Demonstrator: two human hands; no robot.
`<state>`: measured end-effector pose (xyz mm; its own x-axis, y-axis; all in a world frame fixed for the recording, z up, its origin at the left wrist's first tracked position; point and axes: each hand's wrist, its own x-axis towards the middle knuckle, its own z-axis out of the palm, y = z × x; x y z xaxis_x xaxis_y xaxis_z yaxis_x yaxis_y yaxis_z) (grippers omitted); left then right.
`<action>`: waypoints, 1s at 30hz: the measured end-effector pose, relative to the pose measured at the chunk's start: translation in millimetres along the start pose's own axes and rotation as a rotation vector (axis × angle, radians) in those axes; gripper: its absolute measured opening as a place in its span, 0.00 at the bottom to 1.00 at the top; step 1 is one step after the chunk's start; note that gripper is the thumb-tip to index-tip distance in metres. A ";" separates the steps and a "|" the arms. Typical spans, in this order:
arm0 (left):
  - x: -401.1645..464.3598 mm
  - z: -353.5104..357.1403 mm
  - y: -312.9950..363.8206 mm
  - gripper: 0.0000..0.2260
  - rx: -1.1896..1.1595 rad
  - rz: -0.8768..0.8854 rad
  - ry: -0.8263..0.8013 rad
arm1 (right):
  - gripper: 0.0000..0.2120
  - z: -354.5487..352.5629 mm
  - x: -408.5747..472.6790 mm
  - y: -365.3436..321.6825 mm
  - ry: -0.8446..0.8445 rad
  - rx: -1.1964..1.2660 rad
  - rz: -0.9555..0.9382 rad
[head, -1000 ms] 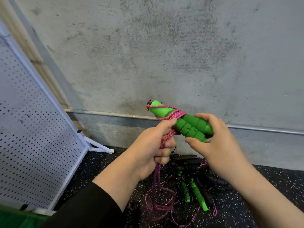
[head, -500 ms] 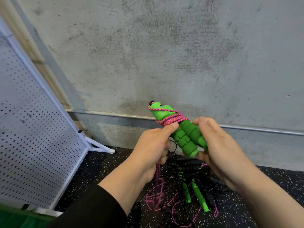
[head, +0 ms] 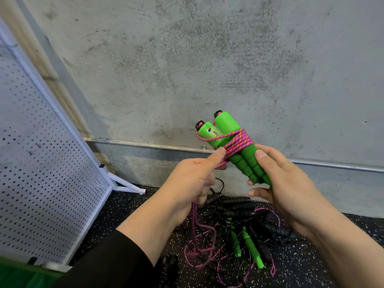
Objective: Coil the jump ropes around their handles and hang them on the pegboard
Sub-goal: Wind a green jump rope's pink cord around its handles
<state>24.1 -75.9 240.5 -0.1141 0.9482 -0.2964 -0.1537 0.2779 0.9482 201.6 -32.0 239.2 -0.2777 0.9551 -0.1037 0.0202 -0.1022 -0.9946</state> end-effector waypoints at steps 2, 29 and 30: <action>0.6 -3.5 3.2 0.31 -0.020 -0.046 -0.018 | 0.12 -6.4 4.1 0.6 0.037 -0.275 -0.109; 3.1 0.1 -2.3 0.15 -0.158 0.046 0.025 | 0.26 -0.9 -6.9 -10.8 -0.193 0.192 0.287; 3.5 -0.4 -2.0 0.15 -0.154 0.046 0.023 | 0.28 -0.5 -10.0 -12.4 -0.279 0.221 0.361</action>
<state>23.6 -73.1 237.5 -0.1464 0.9551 -0.2575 -0.2960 0.2061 0.9327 204.6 -40.2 252.6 -0.5369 0.7405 -0.4042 -0.0332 -0.4973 -0.8670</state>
